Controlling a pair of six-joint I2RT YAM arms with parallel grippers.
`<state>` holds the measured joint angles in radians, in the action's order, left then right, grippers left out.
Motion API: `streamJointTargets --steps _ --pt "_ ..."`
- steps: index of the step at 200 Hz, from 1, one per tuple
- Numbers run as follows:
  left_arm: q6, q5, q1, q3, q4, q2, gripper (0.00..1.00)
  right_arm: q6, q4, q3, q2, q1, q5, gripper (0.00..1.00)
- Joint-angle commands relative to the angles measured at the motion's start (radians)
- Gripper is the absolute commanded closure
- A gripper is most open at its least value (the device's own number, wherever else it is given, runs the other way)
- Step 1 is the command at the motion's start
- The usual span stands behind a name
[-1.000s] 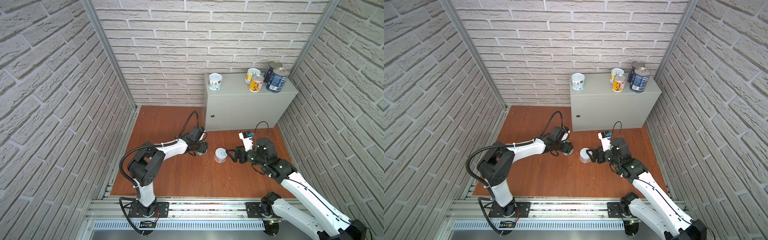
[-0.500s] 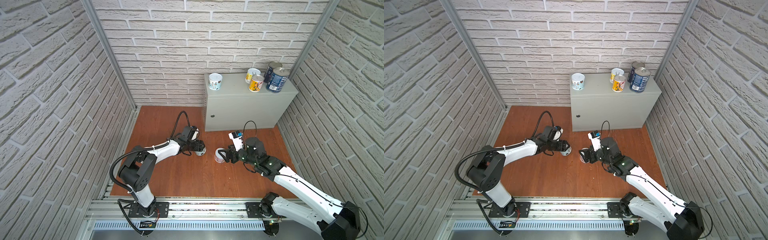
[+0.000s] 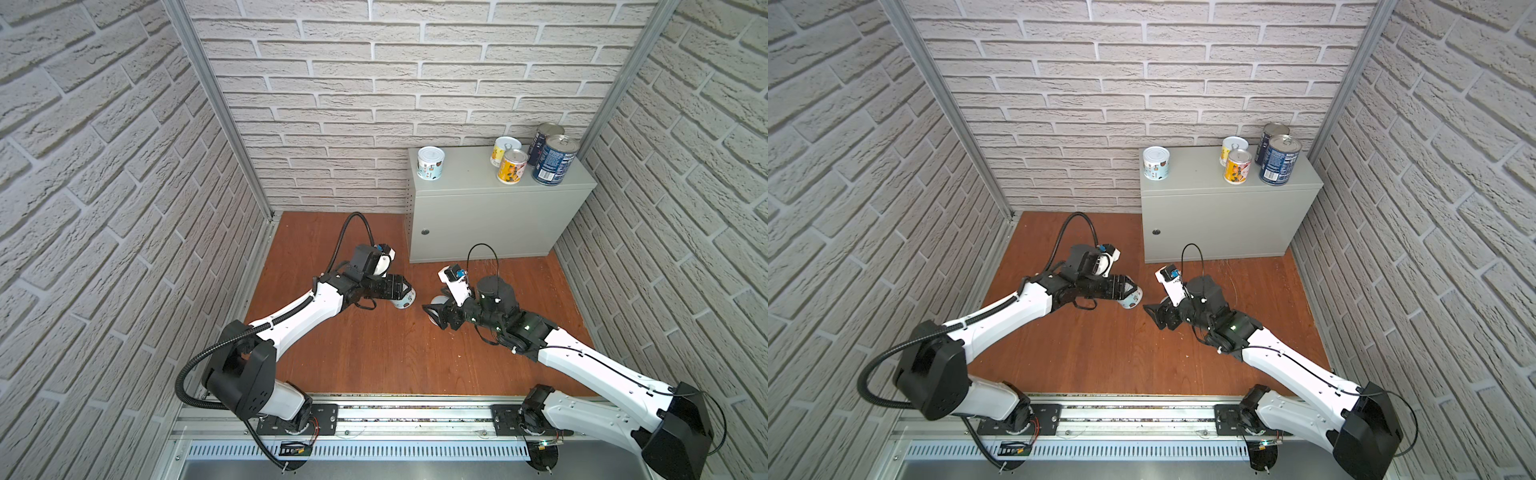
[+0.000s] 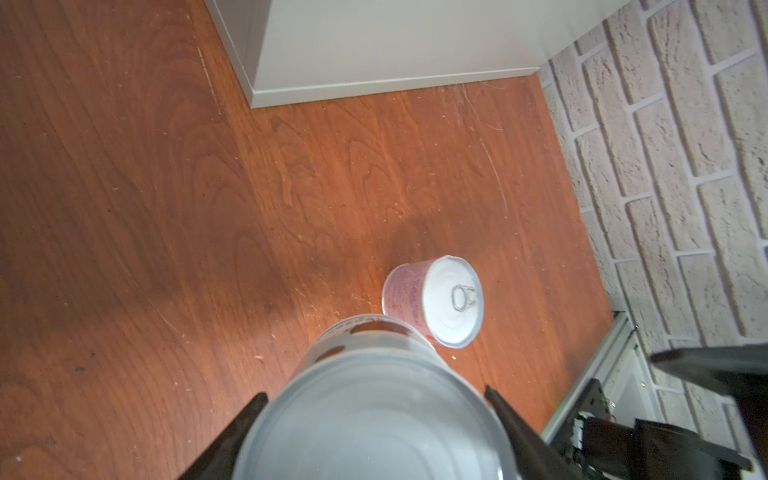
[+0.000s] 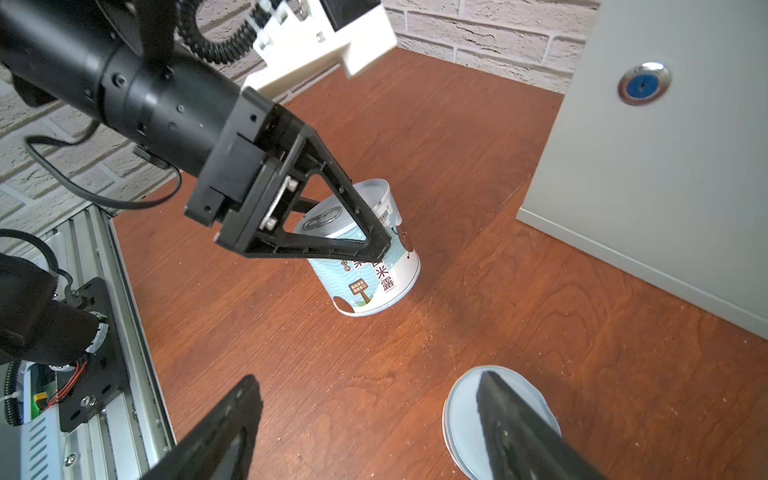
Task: Place and organize the canned foods onto the counter
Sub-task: 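Lift the white-lidded can with the left gripper while the right gripper reaches toward it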
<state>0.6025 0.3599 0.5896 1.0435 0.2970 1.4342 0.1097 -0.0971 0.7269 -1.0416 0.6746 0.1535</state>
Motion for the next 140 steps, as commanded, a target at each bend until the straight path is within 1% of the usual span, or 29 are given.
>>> streamJointTargets --steps 1,23,56,80,140 --pt "-0.025 0.068 -0.003 0.082 0.031 -0.062 0.39 -0.09 0.093 0.011 0.012 0.023 0.006 0.16" --pt "-0.047 0.081 -0.003 0.122 0.083 -0.078 0.39 -0.106 0.101 0.03 0.002 0.024 0.014 0.15" --pt "-0.044 0.116 -0.003 0.144 0.087 -0.082 0.39 -0.113 0.125 0.049 -0.032 0.032 0.027 0.15" --pt "-0.028 0.156 -0.003 0.143 0.068 -0.079 0.39 -0.11 0.165 0.047 -0.051 0.037 0.019 0.15" --pt "-0.001 0.206 0.016 0.136 0.018 -0.079 0.39 -0.11 0.217 0.071 -0.116 0.049 0.018 0.15"
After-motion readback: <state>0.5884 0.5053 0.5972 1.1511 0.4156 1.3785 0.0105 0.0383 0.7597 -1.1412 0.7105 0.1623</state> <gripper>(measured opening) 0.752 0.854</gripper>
